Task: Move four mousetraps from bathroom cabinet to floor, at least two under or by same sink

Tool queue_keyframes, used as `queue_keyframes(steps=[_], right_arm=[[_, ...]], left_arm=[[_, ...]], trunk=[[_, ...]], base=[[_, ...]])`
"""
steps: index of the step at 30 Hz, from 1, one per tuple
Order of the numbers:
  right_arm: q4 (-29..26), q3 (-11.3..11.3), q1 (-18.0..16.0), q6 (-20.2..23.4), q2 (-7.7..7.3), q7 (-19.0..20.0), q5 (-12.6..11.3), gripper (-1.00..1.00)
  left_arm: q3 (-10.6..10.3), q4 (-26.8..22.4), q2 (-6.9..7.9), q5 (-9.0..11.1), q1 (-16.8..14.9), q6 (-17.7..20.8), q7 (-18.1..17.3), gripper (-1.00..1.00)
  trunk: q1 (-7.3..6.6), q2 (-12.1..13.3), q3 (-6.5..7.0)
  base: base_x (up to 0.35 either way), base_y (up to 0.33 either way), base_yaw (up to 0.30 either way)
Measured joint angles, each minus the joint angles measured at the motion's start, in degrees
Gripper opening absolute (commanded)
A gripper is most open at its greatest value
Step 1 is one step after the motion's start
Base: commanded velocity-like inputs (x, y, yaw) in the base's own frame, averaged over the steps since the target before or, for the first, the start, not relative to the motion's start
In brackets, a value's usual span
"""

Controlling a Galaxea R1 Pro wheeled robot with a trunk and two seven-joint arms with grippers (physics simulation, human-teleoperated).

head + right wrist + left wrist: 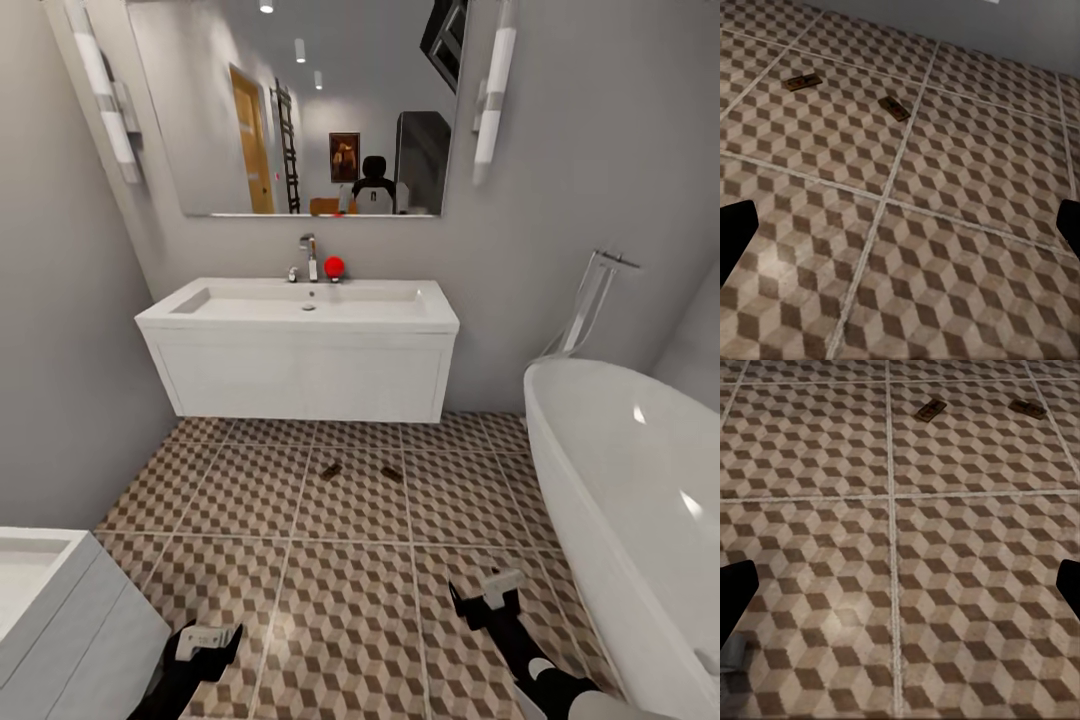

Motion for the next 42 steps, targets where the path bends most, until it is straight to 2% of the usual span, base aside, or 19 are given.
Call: queue_keyframes(steps=[22, 42], right_arm=[[0.0, 0.0, 2.8, -0.6, 0.18, -0.1, -3.6, 1.00], [0.0, -0.1, 2.9, -0.5, 0.15, -0.4, -3.8, 1.00]], left_arm=[[0.0, -0.1, 0.00, 0.1, 1.0, 0.1, 0.1, 1.00], [0.1, -0.1, -0.63, 0.1, 1.0, 0.7, 0.4, 1.00]], trunk=[[-4.83, 8.8, 3.95], [-4.84, 8.8, 3.96]], base=[[0.000, 0.000, 0.000], [0.000, 0.000, 0.000]])
